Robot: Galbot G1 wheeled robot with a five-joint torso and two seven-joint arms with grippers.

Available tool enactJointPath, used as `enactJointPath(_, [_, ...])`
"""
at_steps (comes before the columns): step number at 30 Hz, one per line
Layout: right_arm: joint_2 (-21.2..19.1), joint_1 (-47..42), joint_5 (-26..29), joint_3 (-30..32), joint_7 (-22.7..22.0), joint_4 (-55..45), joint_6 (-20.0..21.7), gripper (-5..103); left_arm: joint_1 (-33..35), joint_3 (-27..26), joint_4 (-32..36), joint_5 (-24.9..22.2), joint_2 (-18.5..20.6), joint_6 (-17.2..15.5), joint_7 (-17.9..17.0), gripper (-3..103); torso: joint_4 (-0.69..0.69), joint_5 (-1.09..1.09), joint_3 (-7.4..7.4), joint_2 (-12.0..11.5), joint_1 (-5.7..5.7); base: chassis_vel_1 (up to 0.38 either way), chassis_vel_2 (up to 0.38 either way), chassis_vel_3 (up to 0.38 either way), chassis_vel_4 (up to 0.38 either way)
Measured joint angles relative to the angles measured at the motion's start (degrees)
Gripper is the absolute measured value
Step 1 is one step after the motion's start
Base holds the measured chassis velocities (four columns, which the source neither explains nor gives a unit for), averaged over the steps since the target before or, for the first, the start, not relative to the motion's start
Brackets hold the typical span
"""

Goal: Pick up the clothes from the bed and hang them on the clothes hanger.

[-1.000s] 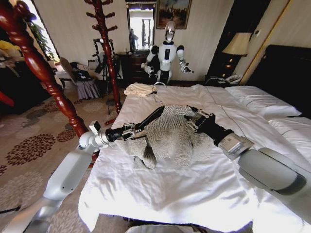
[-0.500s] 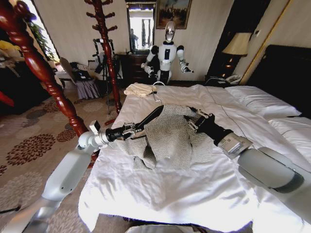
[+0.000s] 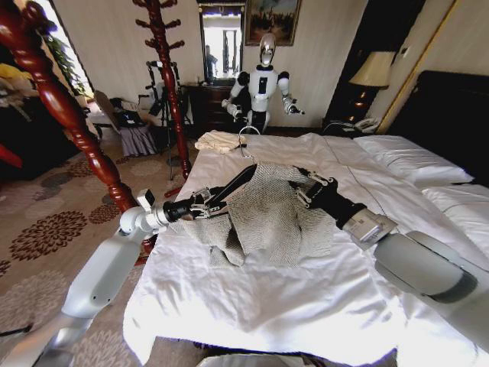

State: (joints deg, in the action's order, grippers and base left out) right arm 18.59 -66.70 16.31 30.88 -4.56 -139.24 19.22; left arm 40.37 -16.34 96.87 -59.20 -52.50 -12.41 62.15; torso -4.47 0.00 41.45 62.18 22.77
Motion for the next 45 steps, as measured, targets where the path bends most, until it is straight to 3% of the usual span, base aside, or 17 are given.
enactJointPath(4, [0.4,0.2,-0.1,0.2,-0.3,1.1,-0.6,24,2.5,-4.6,1.5,-2.0,2.6,0.0,0.8,99,0.01,0.00,0.00,0.0,0.00,0.000,0.000,0.000,0.000])
enactJointPath(9, [1.1,0.9,-0.1,0.1,-0.4,1.7,-0.9,23,6.2,-8.4,3.0,-3.2,7.0,0.4,1.2,100,0.02,0.00,0.00,0.0,0.00,0.000,0.000,0.000,0.000])
enactJointPath(19, [1.4,0.8,-0.3,0.5,-0.6,0.9,-1.2,23,11.4,-13.9,1.3,-1.8,8.2,0.6,-0.6,100,0.00,0.00,0.00,0.0,0.00,0.000,0.000,0.000,0.000])
enactJointPath(23, [2.1,0.9,0.1,1.3,-1.3,-0.2,-1.5,23,18.0,-17.9,7.1,0.6,7.7,2.2,-10.9,100,0.02,-0.01,0.00,0.0,0.00,0.000,0.000,0.000,0.000])
enactJointPath(24, [2.1,0.9,0.1,1.3,-1.3,-0.2,-1.5,23,18.0,-17.9,7.1,0.6,7.7,2.2,-10.9,100,0.02,-0.01,0.00,0.0,0.00,0.000,0.000,0.000,0.000])
enactJointPath(28, [2.9,1.1,0.3,1.5,-1.5,-0.3,-2.0,23,25.7,-21.0,17.2,7.9,5.9,6.0,-25.3,100,-0.01,0.02,0.00,0.0,0.00,0.000,0.000,0.000,0.000])
enactJointPath(29, [2.9,1.1,0.3,1.5,-1.5,-0.3,-2.0,23,25.7,-21.0,17.2,7.9,5.9,6.0,-25.3,100,-0.01,0.02,0.00,0.0,0.00,0.000,0.000,0.000,0.000])
enactJointPath(31, [3.3,1.2,0.3,1.5,-1.6,0.0,-2.1,23,32.0,-22.7,23.4,11.7,4.2,7.6,-30.3,100,0.02,0.01,-0.01,0.0,0.00,0.000,0.000,0.000,0.000])
enactJointPath(33, [3.4,1.2,0.3,1.5,-1.7,0.2,-2.1,23,34.6,-23.1,26.0,13.2,3.3,8.1,-31.9,100,0.03,0.01,-0.01,0.0,-0.01,0.000,0.000,0.000,0.000])
enactJointPath(36, [3.7,1.3,0.4,1.3,-1.8,0.9,-2.4,23,40.7,-23.4,32.6,20.0,0.2,9.7,-36.9,100,0.02,0.02,-0.01,0.0,-0.01,0.000,0.000,0.000,0.000])
enactJointPath(37, [3.7,1.3,0.4,1.3,-1.8,0.9,-2.4,23,40.7,-23.4,32.6,20.0,0.2,9.7,-36.9,100,0.02,0.02,-0.01,0.0,-0.01,0.000,0.000,0.000,0.000])
enactJointPath(39, [3.8,1.6,0.7,1.3,-1.8,1.3,-2.6,23,43.3,-22.1,35.7,26.9,-2.1,11.2,-41.4,100,0.01,0.01,-0.01,0.0,-0.01,0.000,0.000,0.000,0.000])
enactJointPath(40, [3.8,1.6,0.7,1.3,-1.8,1.3,-2.6,23,43.3,-22.1,35.7,26.9,-2.1,11.2,-41.4,100,0.01,0.01,-0.01,0.0,-0.01,0.000,0.000,0.000,0.000])
enactJointPath(45, [4.2,2.6,1.6,1.2,-2.0,2.0,-3.0,23,47.6,-18.4,37.9,34.9,-4.2,12.2,-47.9,100,0.01,0.02,0.00,0.0,0.00,0.000,0.000,0.000,0.000])
